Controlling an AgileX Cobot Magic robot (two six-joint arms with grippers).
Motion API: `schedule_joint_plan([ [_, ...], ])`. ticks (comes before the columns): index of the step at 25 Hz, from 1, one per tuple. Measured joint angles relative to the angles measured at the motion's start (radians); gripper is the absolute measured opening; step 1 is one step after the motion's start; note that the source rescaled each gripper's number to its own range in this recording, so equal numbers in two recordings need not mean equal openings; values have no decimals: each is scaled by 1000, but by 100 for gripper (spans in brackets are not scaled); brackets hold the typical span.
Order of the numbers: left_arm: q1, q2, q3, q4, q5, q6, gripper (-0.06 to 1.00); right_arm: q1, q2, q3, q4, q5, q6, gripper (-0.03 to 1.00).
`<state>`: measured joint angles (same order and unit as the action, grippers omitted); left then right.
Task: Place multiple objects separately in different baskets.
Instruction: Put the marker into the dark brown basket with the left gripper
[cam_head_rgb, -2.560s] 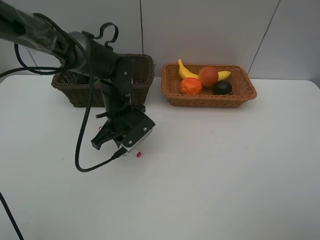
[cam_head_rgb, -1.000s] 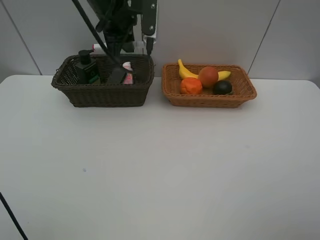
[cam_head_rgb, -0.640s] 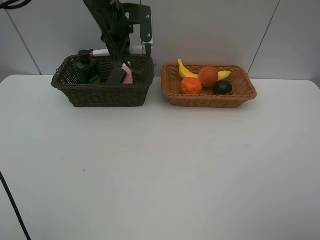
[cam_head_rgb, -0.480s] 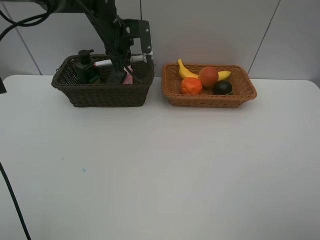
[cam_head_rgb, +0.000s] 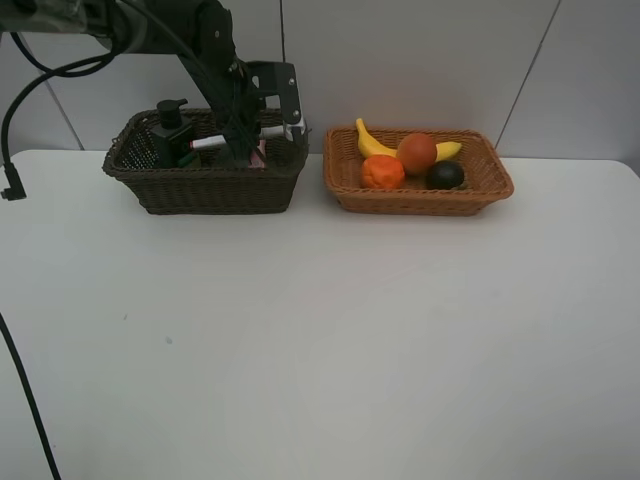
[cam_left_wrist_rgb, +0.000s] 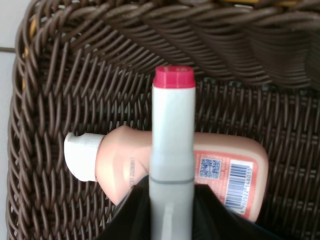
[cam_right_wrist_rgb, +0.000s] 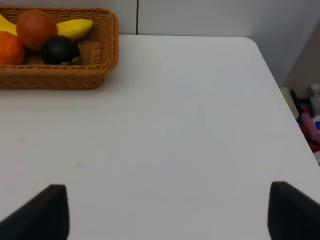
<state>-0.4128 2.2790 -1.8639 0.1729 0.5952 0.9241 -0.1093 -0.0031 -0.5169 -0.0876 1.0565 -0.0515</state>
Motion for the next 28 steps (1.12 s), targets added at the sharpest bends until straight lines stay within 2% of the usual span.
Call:
schedule_joint_plan([
  [5,0,0,0,-6,2,0,3,0,0,0,0,0,0,100],
  [11,7,0,0,-91,14,-38,3,0,0,0,0,0,0,100],
  [12,7,0,0,-96,17,-52,6,0,0,0,0,0,0,100],
  [13,7,0,0,-98,19,-65,13,0,0,0,0,0,0,100],
  [14,7,0,0,-98,20,-80,27,0,0,0,0,0,0,100],
  [17,7,0,0,-91,8,-119,79,0,0,0,0,0,0,100],
  [19,7,0,0,-91,3,-129,94,0,0,0,0,0,0,100],
  [22,7,0,0,-88,3,-130,99,0,0,0,0,0,0,100],
  [28,7,0,0,-87,5,-130,100,0,0,0,0,0,0,100],
])
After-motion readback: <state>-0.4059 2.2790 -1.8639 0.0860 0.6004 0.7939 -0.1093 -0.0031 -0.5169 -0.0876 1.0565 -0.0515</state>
